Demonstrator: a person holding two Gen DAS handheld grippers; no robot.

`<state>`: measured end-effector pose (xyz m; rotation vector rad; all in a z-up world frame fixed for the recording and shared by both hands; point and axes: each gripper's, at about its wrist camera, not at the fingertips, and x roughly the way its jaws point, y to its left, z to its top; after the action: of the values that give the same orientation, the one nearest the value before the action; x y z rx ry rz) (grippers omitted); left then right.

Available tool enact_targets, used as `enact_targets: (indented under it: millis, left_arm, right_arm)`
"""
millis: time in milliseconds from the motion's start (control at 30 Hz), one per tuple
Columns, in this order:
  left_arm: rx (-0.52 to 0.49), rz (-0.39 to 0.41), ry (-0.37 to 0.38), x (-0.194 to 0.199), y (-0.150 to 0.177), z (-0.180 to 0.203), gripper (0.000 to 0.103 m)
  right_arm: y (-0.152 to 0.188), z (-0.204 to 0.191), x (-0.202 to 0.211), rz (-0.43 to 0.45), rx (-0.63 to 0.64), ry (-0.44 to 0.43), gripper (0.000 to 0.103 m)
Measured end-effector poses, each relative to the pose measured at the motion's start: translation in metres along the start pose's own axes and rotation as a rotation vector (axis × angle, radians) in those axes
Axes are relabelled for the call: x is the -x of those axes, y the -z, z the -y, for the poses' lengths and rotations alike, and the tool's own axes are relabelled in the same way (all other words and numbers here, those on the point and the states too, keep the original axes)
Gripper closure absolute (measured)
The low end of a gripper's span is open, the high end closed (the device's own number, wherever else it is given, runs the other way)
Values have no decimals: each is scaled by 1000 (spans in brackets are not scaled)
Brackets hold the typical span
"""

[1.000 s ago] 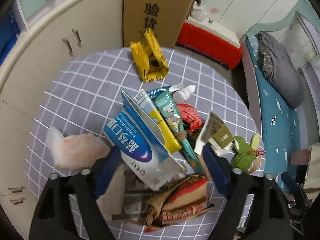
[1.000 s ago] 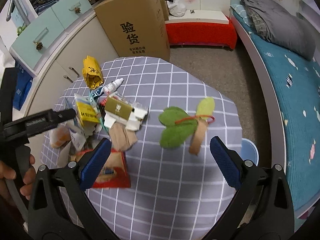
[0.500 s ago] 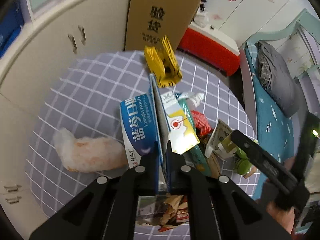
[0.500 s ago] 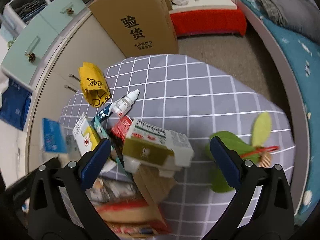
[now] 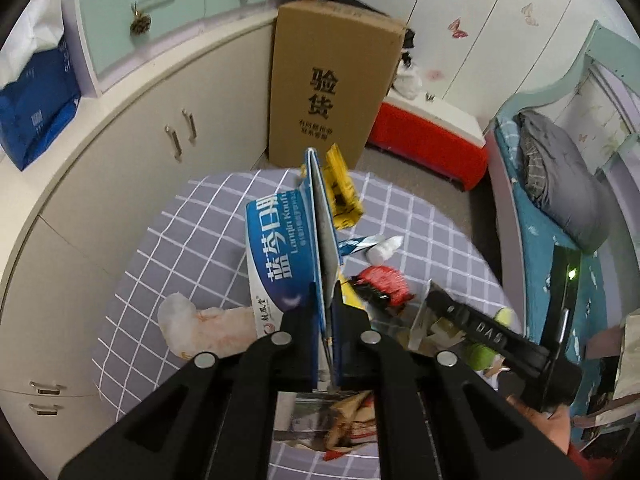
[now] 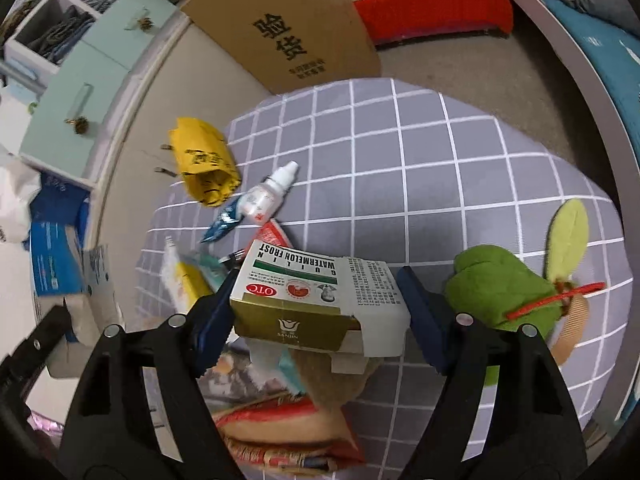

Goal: Collect trash
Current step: 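Carry the blue-white box with the left tool while the right tool grasps the watermelon frost box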

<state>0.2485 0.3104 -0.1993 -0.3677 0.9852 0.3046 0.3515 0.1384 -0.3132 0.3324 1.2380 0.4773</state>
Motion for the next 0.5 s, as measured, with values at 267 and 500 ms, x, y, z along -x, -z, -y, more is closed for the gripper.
enact_targets:
  millis: [267, 500]
  left_arm:
    - [-48, 75, 108, 43, 0, 67, 98]
    - [-157, 16, 280, 49, 26, 177, 98]
  right_arm:
    - [-7, 28, 99, 144, 42, -59, 27]
    - [-2, 114, 193, 259, -7, 31, 27]
